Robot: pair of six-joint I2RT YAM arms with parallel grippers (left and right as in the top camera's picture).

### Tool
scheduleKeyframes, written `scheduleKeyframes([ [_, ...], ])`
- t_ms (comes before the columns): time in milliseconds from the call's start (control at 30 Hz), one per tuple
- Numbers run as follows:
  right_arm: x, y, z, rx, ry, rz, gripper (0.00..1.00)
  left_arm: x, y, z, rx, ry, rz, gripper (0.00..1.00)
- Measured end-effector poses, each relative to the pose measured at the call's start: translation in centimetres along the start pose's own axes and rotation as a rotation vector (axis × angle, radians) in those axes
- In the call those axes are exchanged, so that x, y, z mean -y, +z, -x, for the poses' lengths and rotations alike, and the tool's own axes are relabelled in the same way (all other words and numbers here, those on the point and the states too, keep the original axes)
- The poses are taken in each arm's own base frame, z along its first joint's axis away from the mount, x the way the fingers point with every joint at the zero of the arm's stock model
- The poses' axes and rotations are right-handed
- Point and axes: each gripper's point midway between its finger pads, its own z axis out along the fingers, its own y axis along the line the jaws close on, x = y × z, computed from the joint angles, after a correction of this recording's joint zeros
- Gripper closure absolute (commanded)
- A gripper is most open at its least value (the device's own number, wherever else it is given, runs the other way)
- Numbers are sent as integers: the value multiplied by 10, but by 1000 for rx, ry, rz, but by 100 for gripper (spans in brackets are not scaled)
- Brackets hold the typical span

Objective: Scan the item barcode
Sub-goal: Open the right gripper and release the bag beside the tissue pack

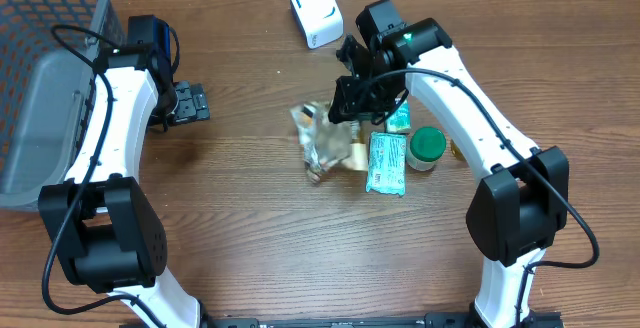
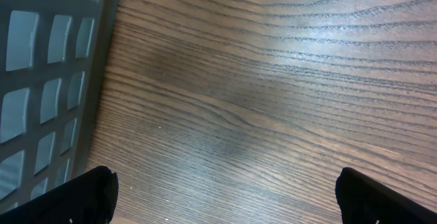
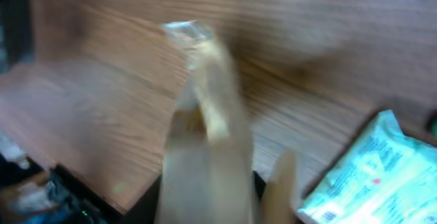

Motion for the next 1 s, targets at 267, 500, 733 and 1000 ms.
scheduleKeyframes([
  [267,25,10,5,30,6,-115,0,0,0,0,0,0,0,1],
  [500,61,11,17,110,78,-301,0,0,0,0,0,0,0,0],
  [733,73,10,24,155,101,-363,0,0,0,0,0,0,0,1],
  [1000,75,10,25,163,107,-374,0,0,0,0,0,0,0,0],
])
